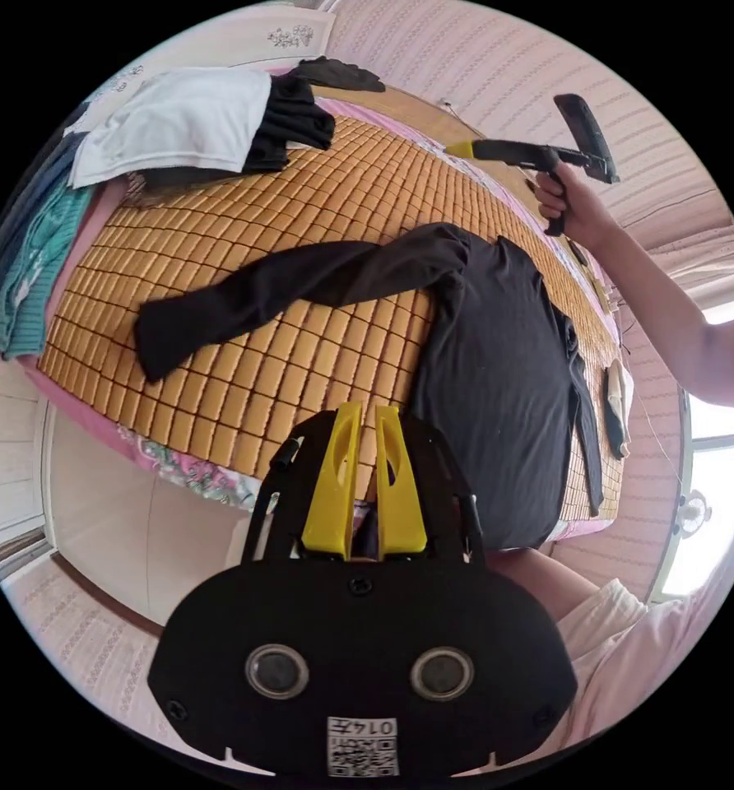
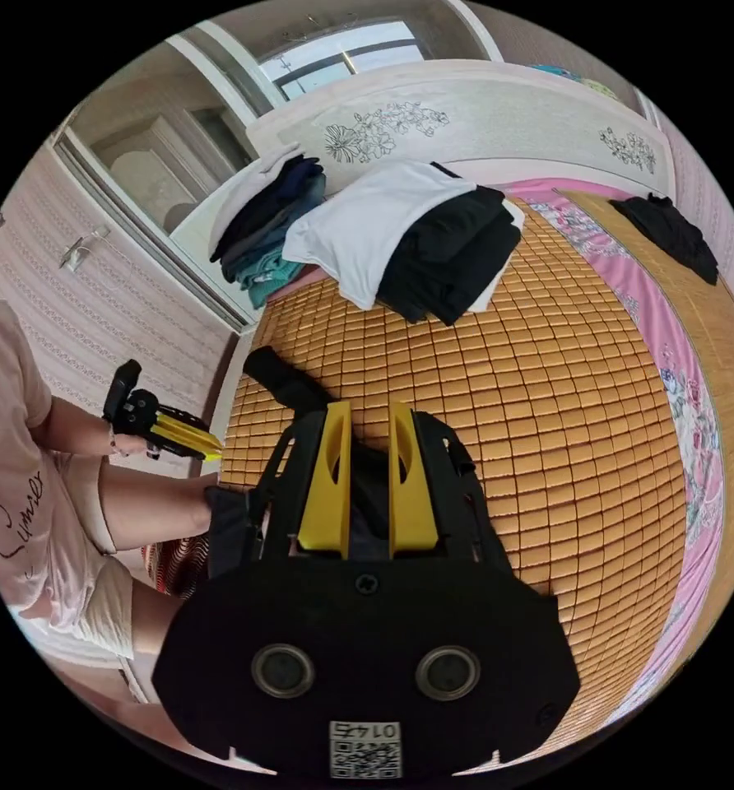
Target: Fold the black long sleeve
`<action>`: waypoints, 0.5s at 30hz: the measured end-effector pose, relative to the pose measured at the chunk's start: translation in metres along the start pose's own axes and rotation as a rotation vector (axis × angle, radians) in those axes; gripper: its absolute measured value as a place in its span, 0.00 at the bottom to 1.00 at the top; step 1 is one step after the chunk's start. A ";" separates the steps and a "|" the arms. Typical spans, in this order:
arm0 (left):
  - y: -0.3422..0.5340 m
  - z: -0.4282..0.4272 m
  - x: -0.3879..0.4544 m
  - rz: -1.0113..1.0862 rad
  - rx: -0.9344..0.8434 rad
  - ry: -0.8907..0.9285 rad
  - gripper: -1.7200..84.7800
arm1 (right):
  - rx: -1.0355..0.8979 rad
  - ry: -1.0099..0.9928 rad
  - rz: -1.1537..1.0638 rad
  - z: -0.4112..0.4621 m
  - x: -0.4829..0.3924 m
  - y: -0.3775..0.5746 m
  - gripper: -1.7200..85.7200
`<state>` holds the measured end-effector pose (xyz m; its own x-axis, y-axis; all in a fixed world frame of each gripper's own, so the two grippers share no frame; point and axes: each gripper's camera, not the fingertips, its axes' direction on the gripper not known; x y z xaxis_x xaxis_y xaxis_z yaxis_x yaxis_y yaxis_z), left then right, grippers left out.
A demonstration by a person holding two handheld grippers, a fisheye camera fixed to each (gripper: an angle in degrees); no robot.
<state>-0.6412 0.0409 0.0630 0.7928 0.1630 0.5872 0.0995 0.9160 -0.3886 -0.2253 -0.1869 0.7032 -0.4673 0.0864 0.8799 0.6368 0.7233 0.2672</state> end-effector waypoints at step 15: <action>-0.046 -0.020 -0.114 -0.047 -0.032 -0.330 0.05 | -0.322 0.302 0.162 0.114 0.042 -0.005 0.03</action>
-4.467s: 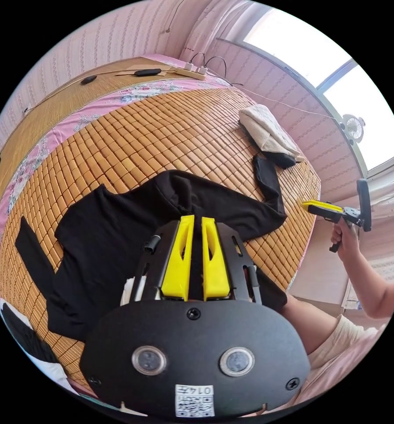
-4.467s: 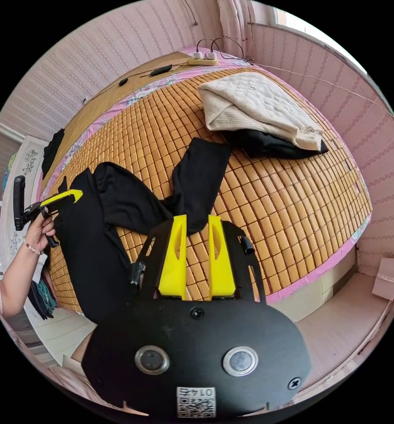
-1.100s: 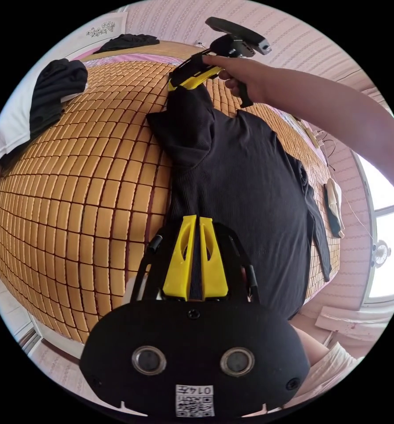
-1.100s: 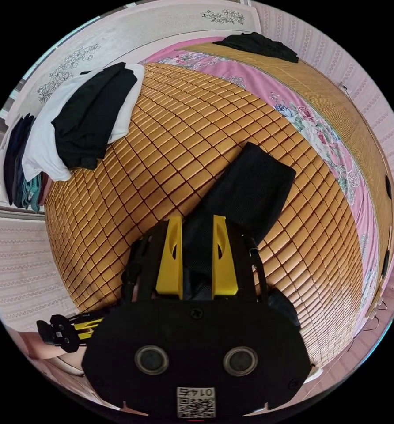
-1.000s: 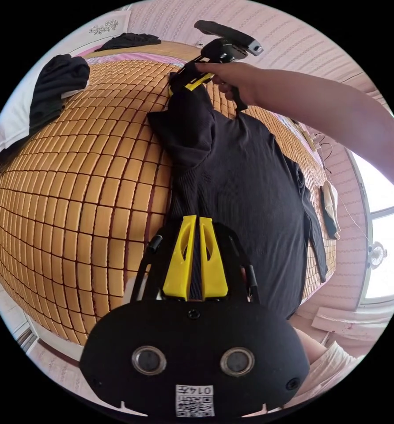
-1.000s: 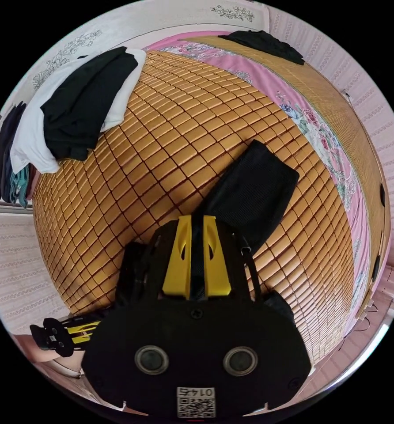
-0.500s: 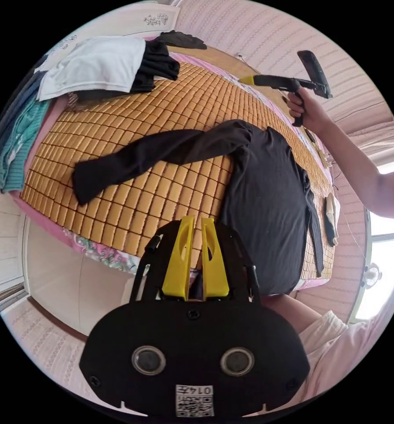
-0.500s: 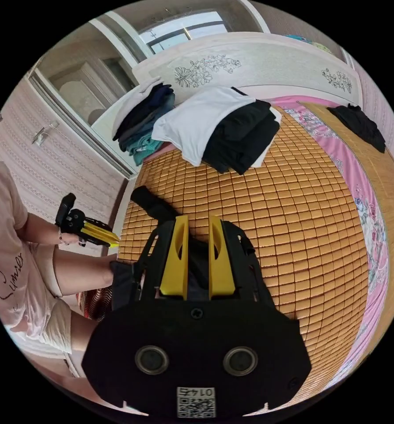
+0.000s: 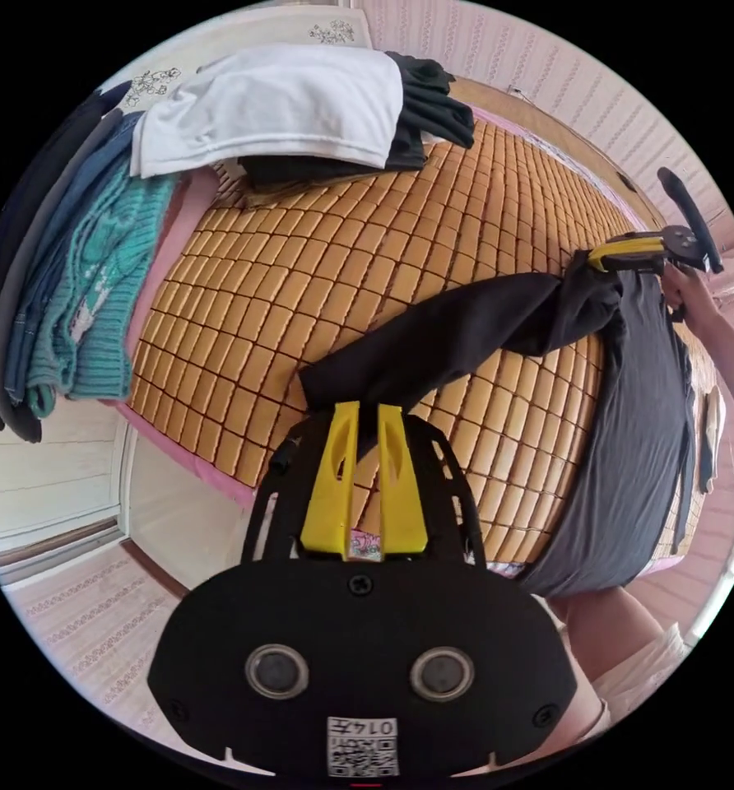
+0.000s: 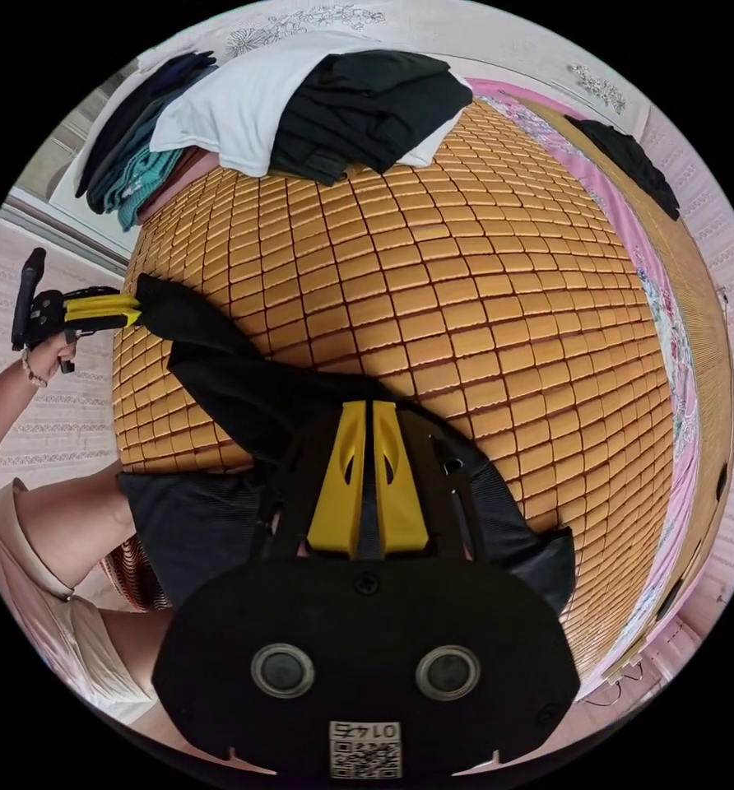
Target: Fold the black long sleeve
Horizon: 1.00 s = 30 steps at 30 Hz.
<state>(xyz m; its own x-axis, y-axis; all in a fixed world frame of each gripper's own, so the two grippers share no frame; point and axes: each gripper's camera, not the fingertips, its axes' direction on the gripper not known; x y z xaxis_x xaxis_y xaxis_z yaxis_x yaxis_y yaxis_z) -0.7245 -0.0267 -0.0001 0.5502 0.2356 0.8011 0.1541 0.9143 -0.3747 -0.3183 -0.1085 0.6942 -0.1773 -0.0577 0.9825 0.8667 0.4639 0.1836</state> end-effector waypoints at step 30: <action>0.005 -0.033 -0.097 -0.349 -0.119 0.296 0.11 | 0.129 0.075 0.212 -0.016 0.039 -0.014 0.02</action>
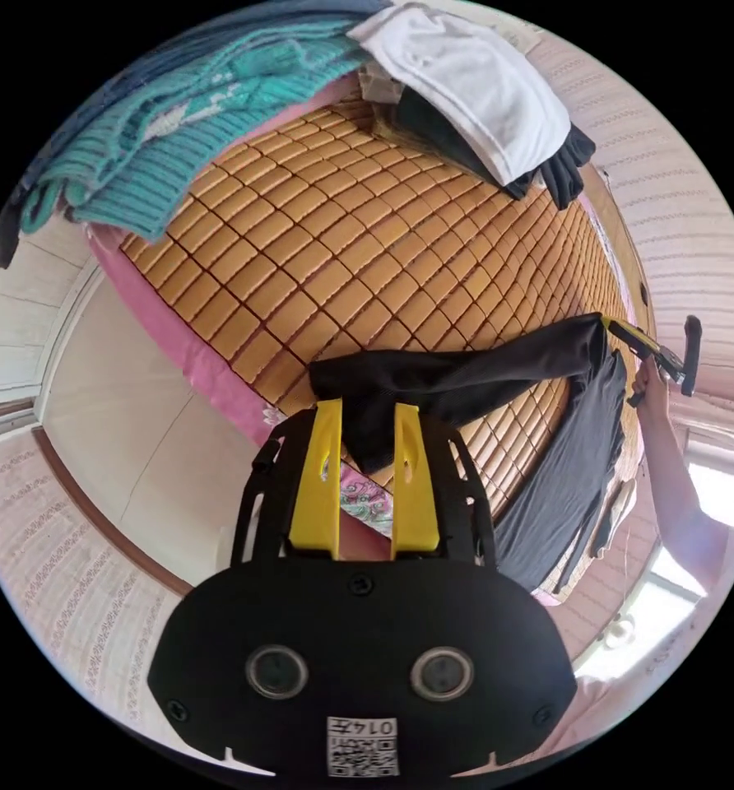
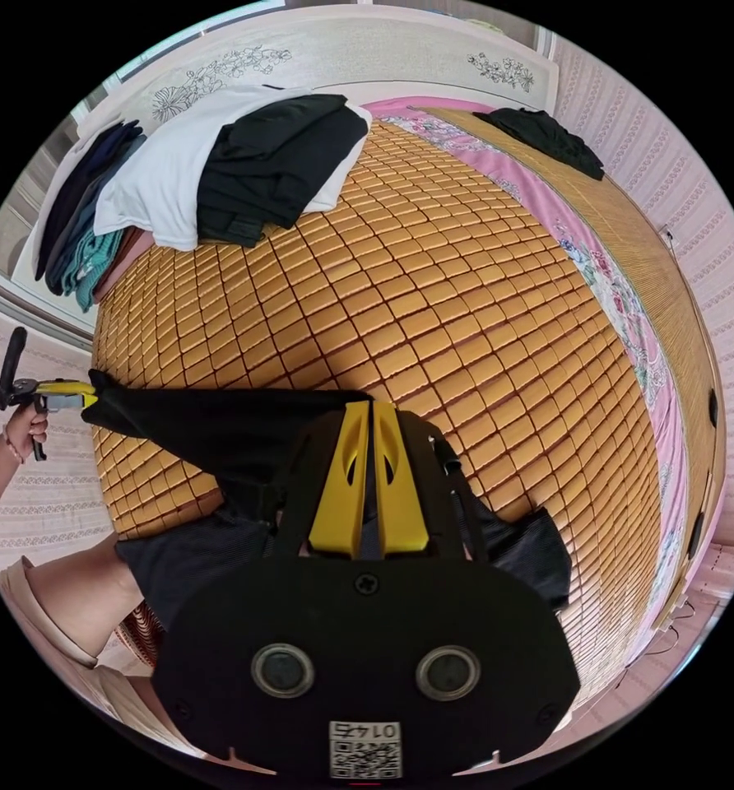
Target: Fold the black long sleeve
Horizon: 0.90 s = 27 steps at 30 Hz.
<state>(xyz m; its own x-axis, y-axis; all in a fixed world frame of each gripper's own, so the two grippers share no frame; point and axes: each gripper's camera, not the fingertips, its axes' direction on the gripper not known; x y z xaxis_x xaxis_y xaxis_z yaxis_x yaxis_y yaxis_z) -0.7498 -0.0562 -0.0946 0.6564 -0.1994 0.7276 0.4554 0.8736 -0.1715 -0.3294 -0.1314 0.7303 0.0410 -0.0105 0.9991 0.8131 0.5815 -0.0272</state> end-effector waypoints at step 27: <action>-0.033 -0.037 0.021 0.181 -0.026 -0.219 0.08 | -0.055 0.009 0.067 -0.006 0.019 0.021 0.02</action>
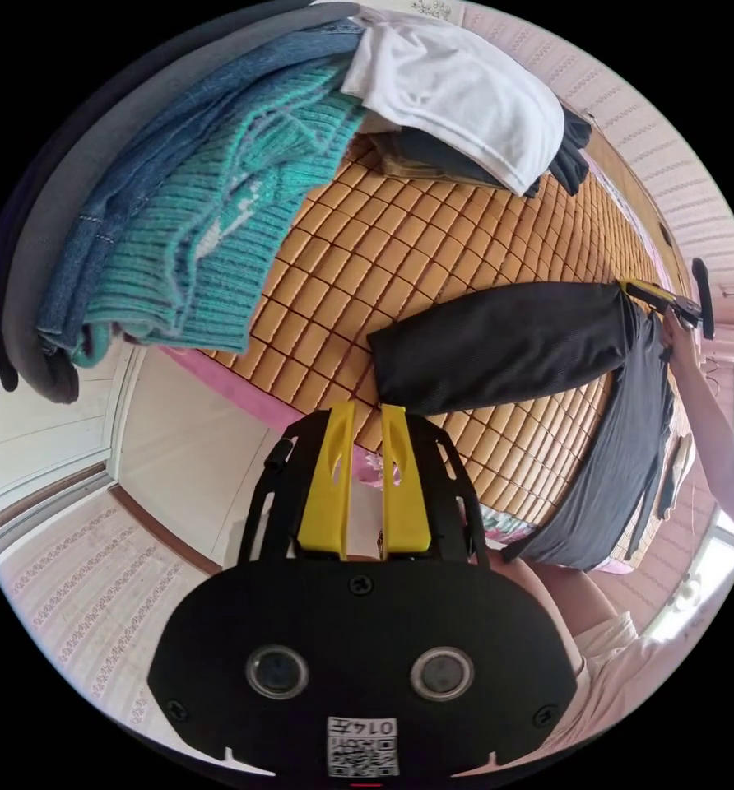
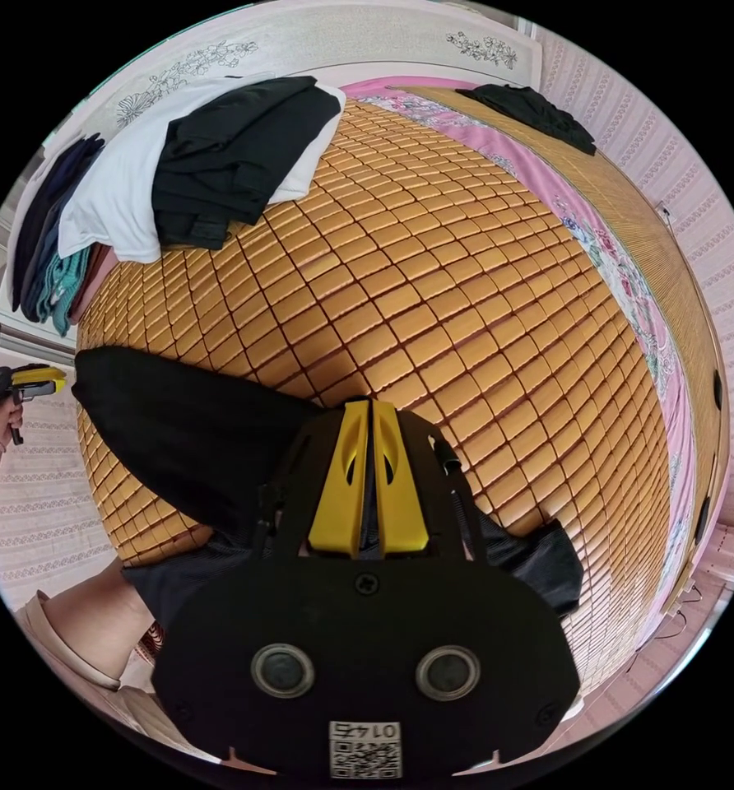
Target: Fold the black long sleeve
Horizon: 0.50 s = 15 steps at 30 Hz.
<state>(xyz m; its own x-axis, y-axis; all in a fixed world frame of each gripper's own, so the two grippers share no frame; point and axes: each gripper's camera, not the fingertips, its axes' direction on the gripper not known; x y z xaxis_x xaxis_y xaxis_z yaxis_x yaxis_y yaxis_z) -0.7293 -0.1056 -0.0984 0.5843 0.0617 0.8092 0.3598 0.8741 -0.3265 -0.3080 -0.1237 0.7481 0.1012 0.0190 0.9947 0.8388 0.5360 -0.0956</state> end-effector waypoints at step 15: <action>-0.023 0.028 0.020 -0.008 0.059 -0.017 0.05 | 0.130 -0.045 0.051 -0.068 0.032 0.088 0.05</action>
<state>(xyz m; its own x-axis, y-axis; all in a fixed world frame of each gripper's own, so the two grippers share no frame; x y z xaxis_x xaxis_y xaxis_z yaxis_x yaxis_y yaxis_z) -0.7463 -0.1107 -0.0612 0.5691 0.0619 0.8199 0.3207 0.9015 -0.2906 -0.1943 -0.1335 0.7693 0.1156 0.0855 0.9896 0.7567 0.6378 -0.1435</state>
